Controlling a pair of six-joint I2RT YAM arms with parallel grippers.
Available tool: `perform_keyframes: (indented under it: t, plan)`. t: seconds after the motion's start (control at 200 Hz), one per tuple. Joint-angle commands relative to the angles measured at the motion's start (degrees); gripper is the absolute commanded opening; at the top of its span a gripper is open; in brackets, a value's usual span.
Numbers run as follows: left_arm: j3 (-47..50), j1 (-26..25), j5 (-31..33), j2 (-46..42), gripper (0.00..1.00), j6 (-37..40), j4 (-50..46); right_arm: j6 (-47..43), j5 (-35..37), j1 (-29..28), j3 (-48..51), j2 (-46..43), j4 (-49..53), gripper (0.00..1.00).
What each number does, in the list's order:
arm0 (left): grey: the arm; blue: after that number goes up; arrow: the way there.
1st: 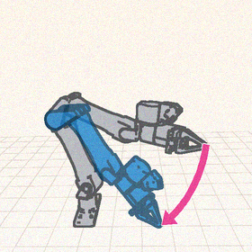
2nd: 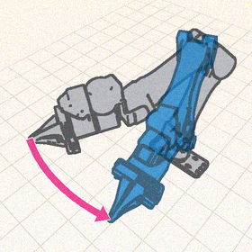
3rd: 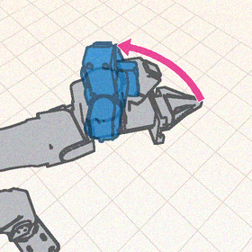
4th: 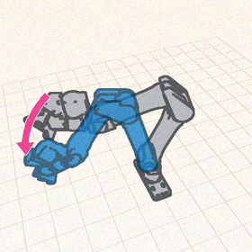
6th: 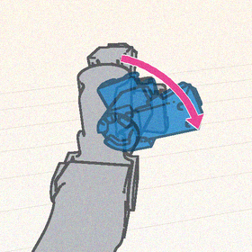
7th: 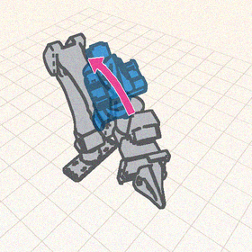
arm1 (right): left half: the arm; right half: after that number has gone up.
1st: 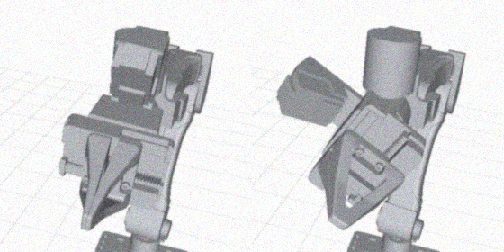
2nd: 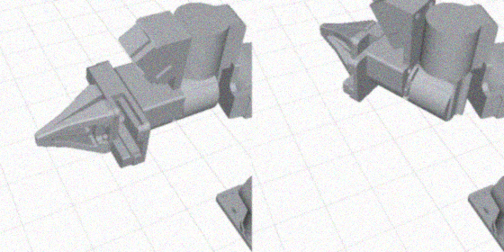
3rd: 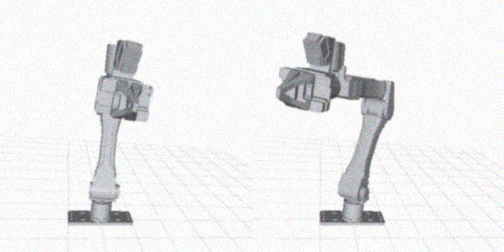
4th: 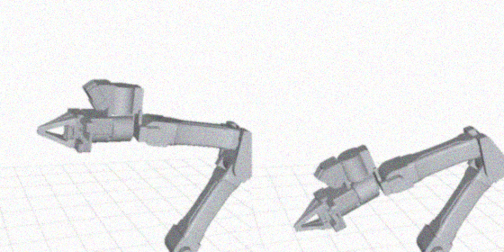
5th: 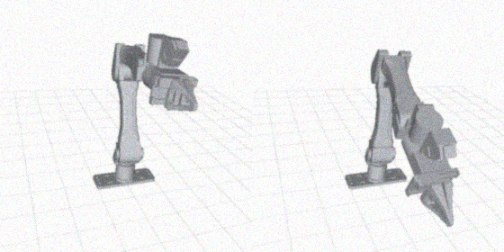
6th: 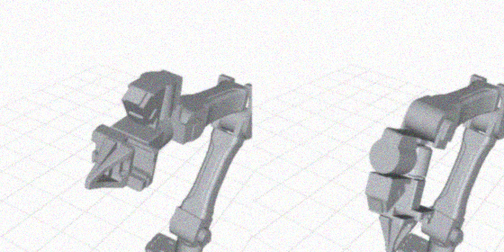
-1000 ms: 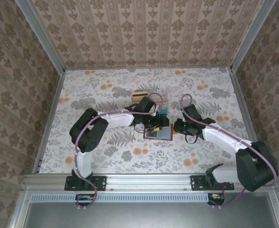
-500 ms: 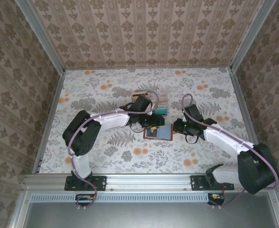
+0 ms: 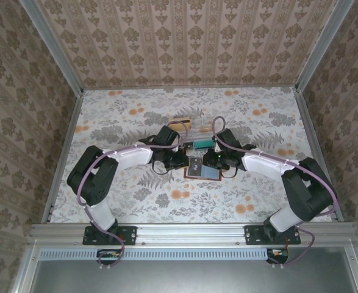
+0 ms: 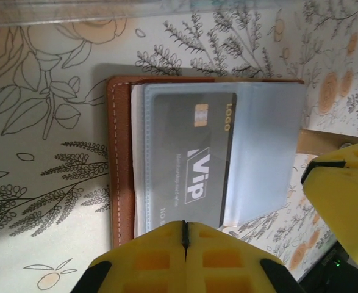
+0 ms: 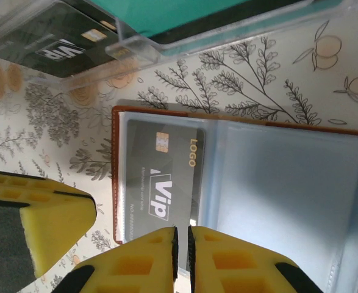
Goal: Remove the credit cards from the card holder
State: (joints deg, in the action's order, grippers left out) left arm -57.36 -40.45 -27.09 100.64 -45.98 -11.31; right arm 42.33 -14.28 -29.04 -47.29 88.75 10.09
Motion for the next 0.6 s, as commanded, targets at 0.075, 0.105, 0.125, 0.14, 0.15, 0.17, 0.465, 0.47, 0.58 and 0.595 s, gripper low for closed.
perform_keyframes:
  t: [0.075,0.105,0.125,0.14,0.15,0.17,0.465,0.47,0.58,0.595]
  plan:
    - [-0.61,-0.09,-0.14,3.01,0.00,1.62,1.03,3.74,-3.45,-0.10,-1.31,3.37,-2.22,0.16]
    - [-0.86,-0.11,-0.36,3.45,0.00,1.55,1.24,4.04,-3.79,-0.10,-1.40,3.89,-2.35,0.16]
    - [-0.97,-0.15,-0.43,3.70,0.00,1.43,1.37,4.23,-4.05,-0.09,-1.40,4.24,-2.51,0.16]
    - [-1.07,-0.16,-0.48,3.87,0.00,1.45,1.45,4.37,-4.12,-0.07,-1.40,4.49,-2.54,0.16]
    - [-1.19,-0.14,-0.50,3.97,0.00,1.47,1.53,4.48,-4.21,-0.10,-1.40,4.67,-2.60,0.16]
    - [-1.29,-0.16,-0.51,4.16,0.00,1.42,1.62,4.66,-4.37,-0.06,-1.37,4.87,-2.73,0.16]
    - [0.01,-0.15,0.18,5.70,0.00,0.46,1.55,5.65,-5.47,-0.06,-1.23,8.26,-3.78,0.16]
    - [0.08,-0.11,0.19,5.75,0.00,0.45,1.55,5.65,-5.48,-0.06,-1.23,8.32,-3.77,0.16]
    - [1.11,-0.25,0.37,5.75,0.00,-0.05,1.89,5.88,-5.28,0.11,-1.23,9.02,-3.70,0.16]
    - [1.20,-0.32,0.37,5.64,0.00,-0.14,1.95,6.00,-5.23,0.12,-1.15,9.18,-3.73,0.17]
